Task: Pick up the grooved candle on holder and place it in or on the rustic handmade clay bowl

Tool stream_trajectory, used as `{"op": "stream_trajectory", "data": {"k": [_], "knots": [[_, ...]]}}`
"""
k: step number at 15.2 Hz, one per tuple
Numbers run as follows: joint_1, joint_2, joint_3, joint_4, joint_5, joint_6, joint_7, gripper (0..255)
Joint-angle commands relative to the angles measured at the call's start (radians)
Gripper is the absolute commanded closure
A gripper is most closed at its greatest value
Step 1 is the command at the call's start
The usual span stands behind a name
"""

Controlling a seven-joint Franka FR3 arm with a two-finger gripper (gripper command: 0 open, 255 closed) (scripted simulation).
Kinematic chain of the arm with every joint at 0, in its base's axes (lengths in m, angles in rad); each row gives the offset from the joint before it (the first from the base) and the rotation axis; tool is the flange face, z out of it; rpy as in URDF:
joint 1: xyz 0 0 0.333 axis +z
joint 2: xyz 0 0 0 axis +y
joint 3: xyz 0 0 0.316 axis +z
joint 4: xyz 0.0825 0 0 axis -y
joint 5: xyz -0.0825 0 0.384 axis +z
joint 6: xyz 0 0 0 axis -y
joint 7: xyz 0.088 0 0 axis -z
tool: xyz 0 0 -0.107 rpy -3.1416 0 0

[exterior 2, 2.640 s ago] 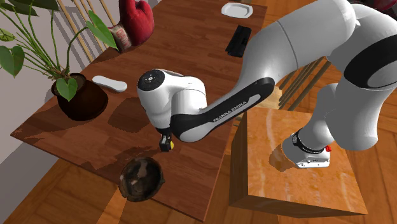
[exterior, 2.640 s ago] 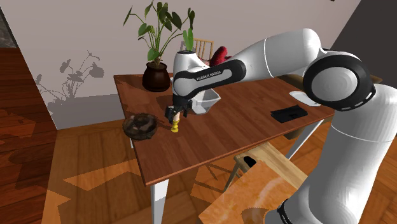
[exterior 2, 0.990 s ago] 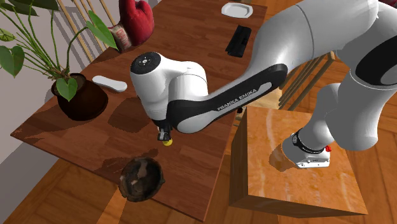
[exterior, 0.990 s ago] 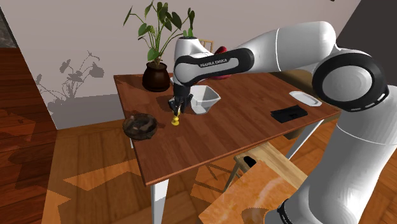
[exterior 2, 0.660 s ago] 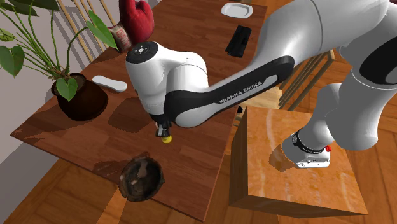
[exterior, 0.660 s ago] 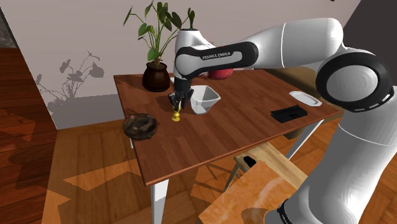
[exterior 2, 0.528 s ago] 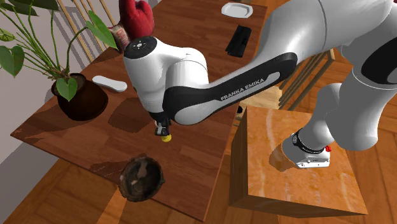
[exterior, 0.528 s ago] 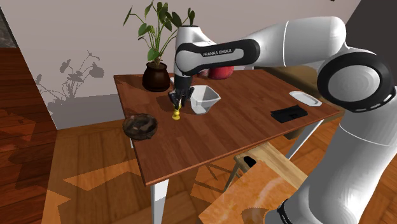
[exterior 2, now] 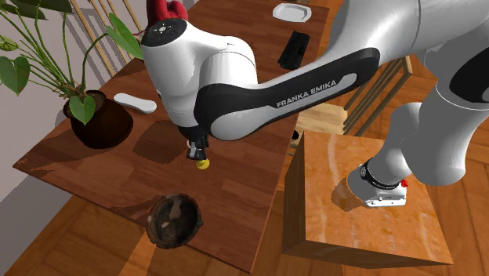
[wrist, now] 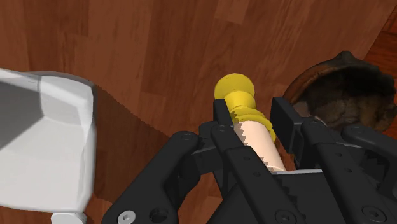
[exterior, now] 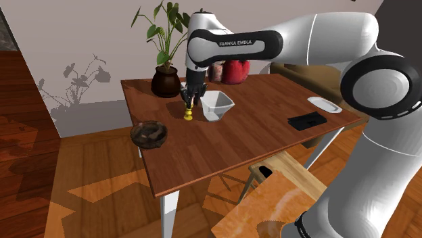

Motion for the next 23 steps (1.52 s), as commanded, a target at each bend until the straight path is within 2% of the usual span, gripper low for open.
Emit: {"op": "stream_trajectory", "data": {"k": [1, 7, 9, 14, 19, 23], "knots": [[0.0, -0.006, 0.001, 0.021, 0.001, -0.027, 0.0, 255], [0.001, -0.009, 0.001, 0.093, 0.002, -0.103, -0.002, 255], [0.028, 0.036, 0.016, 0.165, -0.007, -0.131, 0.039, 255], [0.104, 0.173, 0.047, 0.389, -0.036, -0.222, 0.135, 255], [0.197, 0.368, 0.061, 0.718, -0.073, -0.361, 0.212, 255], [0.188, 0.34, 0.062, 0.619, -0.068, -0.289, 0.215, 255]]}}
